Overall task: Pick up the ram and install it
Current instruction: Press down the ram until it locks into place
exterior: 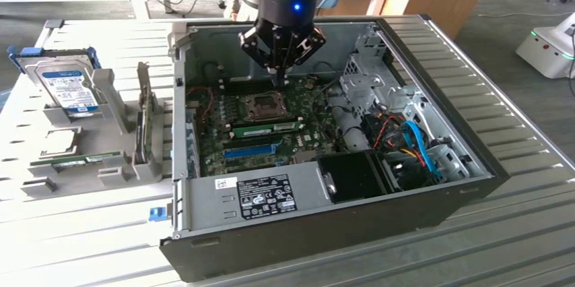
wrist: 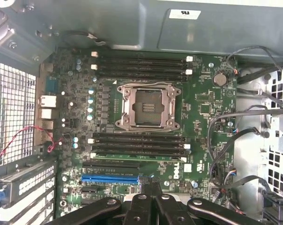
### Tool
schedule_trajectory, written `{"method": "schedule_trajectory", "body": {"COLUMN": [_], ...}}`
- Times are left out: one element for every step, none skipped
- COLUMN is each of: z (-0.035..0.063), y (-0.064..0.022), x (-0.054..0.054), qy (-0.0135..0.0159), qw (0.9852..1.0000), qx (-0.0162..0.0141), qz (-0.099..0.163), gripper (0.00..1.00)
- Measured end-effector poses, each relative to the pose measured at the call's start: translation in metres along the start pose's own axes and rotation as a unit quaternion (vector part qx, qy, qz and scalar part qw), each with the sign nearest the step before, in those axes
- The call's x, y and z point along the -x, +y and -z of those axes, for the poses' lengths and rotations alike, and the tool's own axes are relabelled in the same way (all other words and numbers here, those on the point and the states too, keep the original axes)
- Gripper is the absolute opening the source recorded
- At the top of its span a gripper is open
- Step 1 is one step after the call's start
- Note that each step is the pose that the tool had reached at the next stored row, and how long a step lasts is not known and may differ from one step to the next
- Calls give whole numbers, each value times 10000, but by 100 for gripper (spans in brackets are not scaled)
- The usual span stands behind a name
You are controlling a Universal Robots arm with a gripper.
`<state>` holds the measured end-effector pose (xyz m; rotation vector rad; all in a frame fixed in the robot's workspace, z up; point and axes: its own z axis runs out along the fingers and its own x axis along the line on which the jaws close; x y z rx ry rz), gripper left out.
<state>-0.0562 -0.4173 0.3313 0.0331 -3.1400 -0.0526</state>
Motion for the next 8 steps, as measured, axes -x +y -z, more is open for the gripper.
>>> {"method": "schedule_trajectory", "body": {"z": [-1,-2,-3,-3,-3,-3,-3,-3], "y": [5,8,8,8,9,9,9,9], "x": [0,1,1,1,0,0,0,0], "qy": [0,-1,-1,-1,-1,-1,-1,-1], "qw": [10000,10000,10000,10000,10000,10000,10000,10000], "qx": [0,0,0,0,0,0,0,0], "qz": [-5,-9,-11,-13,-14,-14,-14,-14], "gripper": [11,11,11,11,11,11,11,11]}}
